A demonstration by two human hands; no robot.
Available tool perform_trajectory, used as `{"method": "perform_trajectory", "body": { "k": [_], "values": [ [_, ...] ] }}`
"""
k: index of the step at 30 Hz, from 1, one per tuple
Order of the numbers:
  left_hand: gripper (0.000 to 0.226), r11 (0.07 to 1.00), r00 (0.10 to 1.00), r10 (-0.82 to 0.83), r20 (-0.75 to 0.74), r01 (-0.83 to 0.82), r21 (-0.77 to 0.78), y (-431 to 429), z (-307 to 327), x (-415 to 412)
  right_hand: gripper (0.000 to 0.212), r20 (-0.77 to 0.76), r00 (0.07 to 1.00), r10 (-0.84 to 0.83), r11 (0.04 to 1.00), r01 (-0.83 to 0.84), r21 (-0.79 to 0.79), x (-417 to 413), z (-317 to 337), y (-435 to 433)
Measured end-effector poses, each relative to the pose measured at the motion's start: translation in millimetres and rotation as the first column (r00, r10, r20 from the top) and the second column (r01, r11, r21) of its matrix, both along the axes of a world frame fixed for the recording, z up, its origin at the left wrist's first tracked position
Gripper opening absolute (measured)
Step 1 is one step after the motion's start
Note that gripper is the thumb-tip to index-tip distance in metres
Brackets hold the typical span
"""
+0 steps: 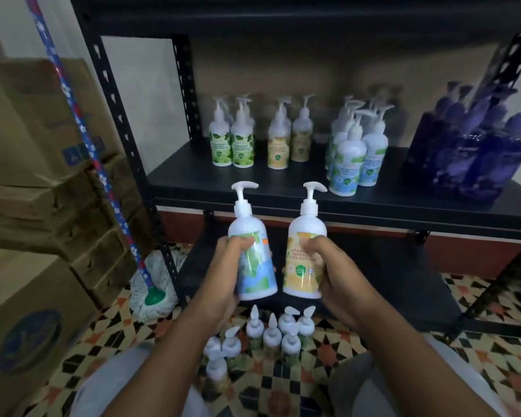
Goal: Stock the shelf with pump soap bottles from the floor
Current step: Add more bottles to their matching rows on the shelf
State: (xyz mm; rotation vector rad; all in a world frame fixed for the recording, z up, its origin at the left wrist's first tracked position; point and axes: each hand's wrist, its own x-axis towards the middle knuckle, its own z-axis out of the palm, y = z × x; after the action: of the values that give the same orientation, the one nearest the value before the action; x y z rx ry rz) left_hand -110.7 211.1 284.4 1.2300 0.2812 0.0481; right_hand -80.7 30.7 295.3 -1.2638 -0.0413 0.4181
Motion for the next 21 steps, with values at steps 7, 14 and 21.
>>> {"method": "perform_trajectory", "body": {
  "k": [7,14,21],
  "values": [
    [0.028,0.968,0.997,0.057,0.056,-0.069,0.241,1.4,-6.8,-2.2,0.053,0.118,0.993,-0.022,0.994,0.034,-0.100,2.7,-14.0,-7.1],
    [0.022,0.935,0.993,0.068,0.094,-0.097,0.342,0.0,-5.6,-10.4,0.045,0.104,0.992,-0.066,0.991,0.077,-0.106,0.6,-17.1,-7.7],
    [0.058,0.959,0.998,0.033,0.062,-0.049,0.280,-1.6,-6.8,-13.0,0.044,0.081,0.995,-0.061,0.992,0.069,-0.103,-7.8,-14.5,-2.5]
  ]
}}
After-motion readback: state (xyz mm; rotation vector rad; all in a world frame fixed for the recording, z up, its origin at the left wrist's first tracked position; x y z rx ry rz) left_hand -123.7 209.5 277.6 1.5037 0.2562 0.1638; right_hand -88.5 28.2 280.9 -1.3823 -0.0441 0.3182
